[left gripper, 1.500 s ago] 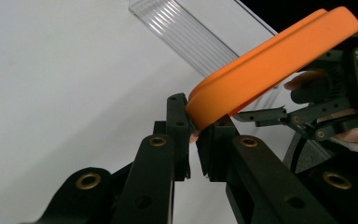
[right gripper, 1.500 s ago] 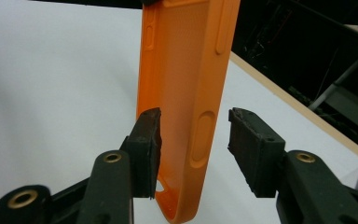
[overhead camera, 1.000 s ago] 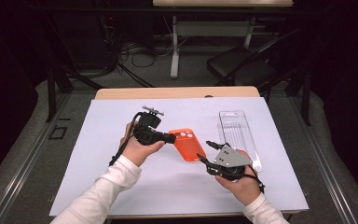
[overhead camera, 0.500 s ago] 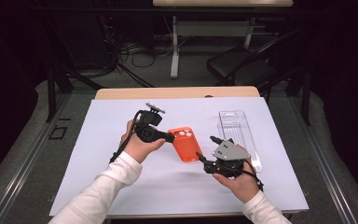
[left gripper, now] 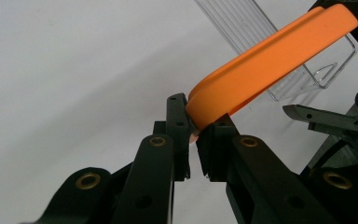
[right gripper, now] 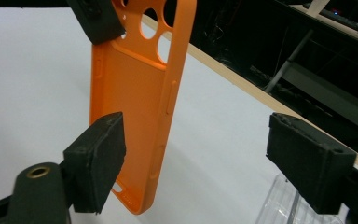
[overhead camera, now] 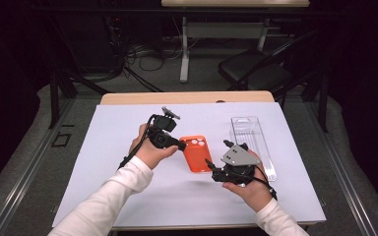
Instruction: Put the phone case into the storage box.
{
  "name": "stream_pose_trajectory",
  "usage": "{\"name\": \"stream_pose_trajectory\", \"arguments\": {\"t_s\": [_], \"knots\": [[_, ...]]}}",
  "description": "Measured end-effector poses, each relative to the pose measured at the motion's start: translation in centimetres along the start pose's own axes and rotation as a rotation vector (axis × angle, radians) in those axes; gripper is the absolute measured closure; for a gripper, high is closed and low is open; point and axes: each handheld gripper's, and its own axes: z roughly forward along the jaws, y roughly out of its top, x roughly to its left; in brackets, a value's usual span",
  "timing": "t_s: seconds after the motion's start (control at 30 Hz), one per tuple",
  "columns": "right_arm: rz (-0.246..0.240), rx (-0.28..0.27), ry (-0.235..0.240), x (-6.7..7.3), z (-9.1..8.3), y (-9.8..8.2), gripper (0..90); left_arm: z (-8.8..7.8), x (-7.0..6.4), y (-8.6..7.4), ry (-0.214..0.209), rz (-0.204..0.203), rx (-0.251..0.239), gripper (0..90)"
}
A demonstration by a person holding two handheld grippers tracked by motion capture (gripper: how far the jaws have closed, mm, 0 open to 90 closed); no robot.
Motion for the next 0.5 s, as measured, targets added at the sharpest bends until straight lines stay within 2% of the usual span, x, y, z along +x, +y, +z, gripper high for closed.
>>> {"name": "stream_pose_trajectory", "arguments": {"t_s": [0.13, 0.2, 0.33, 0.5], "knots": [[-0.042, -0.016, -0.003, -0.07, -0.25, 0.20, 33.8, 0.18, -0.23, 0.12, 0.017, 0.005, 0.004, 83.5], [-0.066, -0.021, -0.011, -0.09, -0.35, 0.30, 34.8, 0.32, -0.30, 0.16, 0.026, 0.008, 0.016, 83.5], [-0.092, -0.018, -0.015, -0.15, -0.36, 0.46, 42.4, 0.49, -0.37, 0.22, 0.044, 0.018, 0.025, 83.5], [-0.106, -0.012, -0.014, -0.04, -0.17, 0.77, 43.2, 0.66, -0.39, 0.40, 0.055, 0.016, 0.031, 83.5]]}}
